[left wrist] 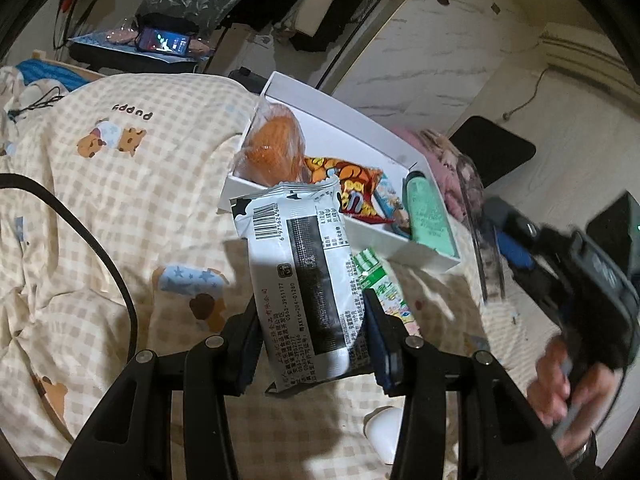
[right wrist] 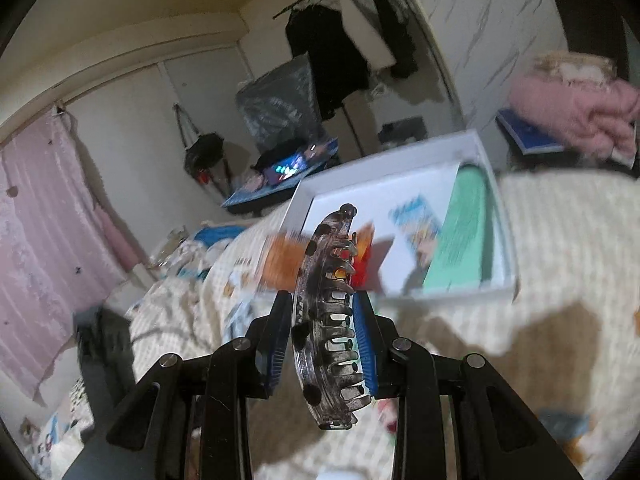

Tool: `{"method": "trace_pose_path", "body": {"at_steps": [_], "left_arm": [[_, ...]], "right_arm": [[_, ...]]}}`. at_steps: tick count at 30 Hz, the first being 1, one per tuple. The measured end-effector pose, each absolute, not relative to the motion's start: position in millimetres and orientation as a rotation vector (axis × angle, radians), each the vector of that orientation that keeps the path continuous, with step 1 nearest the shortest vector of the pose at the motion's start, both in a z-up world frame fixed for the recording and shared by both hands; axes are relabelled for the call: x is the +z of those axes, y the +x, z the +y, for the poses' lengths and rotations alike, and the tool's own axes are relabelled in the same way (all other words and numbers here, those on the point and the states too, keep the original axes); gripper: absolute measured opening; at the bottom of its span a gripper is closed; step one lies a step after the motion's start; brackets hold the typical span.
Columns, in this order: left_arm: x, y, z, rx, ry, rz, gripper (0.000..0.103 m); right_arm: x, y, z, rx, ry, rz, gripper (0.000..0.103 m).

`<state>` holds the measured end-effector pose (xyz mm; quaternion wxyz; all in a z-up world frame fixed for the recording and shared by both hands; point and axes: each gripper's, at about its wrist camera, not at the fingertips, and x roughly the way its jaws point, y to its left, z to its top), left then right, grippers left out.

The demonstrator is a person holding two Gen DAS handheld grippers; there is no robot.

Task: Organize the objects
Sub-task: 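Carry the white-grey packet and claw clip toward the white box with both grippers, then lower the white-grey packet and claw clip into the white box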

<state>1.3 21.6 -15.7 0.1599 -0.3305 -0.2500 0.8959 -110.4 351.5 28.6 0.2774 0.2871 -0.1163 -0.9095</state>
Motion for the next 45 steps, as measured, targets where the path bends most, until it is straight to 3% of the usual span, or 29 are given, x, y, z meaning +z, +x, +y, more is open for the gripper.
{"method": "trace_pose_path", "body": {"at_steps": [5, 13, 19, 26, 29, 41, 45], "left_arm": [[-8, 4, 18, 2.54, -0.907, -0.739, 0.05], [-5, 6, 21, 2.544, -0.9, -0.71, 0.05], [-6, 3, 22, 2.55, -0.902, -0.687, 0.05], [-6, 3, 23, 2.545, -0.902, -0.69, 0.05], [-6, 3, 23, 2.541, -0.905, -0.691, 0.05], [-7, 4, 29, 2.515, -0.91, -0.676, 0.05], [-3, 6, 35, 2.53, -0.896, -0.638, 0.05]], "right_arm": [[39, -144, 342, -2.49, 0.77, -0.282, 0.032], [6, -193, 326, -2.542, 0.875, -0.293, 0.032], [-11, -207, 311, -2.664, 0.834, -0.198, 0.032], [-12, -204, 313, -2.695, 0.872, -0.281, 0.033], [-11, -197, 320, -2.712, 0.835, -0.396, 0.063], [7, -130, 355, -2.676, 0.888, -0.68, 0.063], [16, -120, 353, -2.601, 0.798, -0.652, 0.063]]}}
